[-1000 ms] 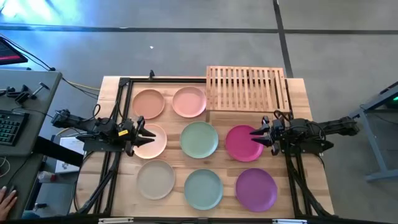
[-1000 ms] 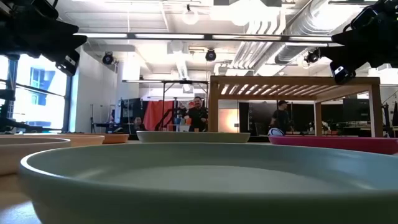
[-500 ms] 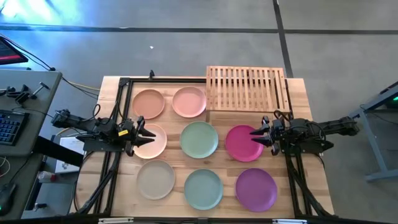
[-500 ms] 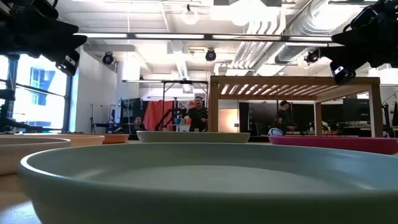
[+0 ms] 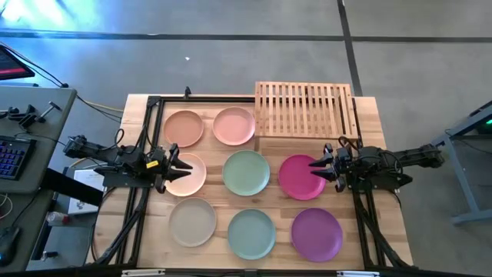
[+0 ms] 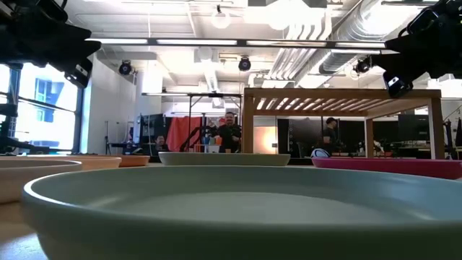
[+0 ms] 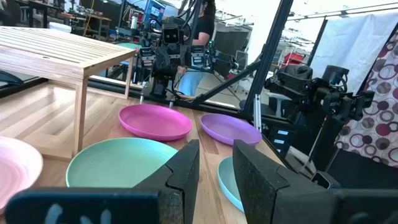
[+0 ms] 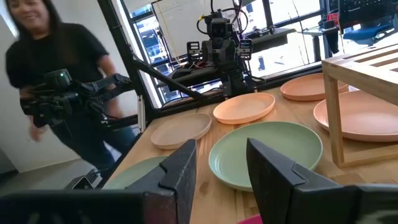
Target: Place and stack plates onto a shelf
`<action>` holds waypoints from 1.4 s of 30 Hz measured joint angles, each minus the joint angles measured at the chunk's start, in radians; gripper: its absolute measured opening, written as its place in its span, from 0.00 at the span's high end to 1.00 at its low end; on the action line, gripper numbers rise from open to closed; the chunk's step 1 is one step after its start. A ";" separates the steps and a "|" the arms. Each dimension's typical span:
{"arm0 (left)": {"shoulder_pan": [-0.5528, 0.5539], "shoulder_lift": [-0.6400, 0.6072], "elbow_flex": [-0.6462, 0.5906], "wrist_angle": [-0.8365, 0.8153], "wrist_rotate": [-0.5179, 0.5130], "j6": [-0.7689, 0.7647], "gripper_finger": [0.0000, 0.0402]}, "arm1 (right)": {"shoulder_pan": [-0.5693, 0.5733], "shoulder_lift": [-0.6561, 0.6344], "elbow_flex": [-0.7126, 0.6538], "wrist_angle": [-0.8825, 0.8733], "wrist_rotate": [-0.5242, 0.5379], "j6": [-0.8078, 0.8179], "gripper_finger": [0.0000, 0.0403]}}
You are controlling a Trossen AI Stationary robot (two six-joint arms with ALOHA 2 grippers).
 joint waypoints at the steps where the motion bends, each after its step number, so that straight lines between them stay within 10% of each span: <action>1: 0.000 0.000 0.000 0.000 0.000 0.000 0.79 | 0.000 0.000 0.000 0.000 0.000 0.000 0.69; 36: 0.000 0.000 0.000 0.006 -0.041 0.008 0.79 | 0.000 0.000 0.000 0.000 0.000 0.000 0.69; 42: 0.000 0.000 0.000 0.025 -0.082 -0.183 0.79 | 0.000 0.000 0.000 0.000 0.000 0.000 0.69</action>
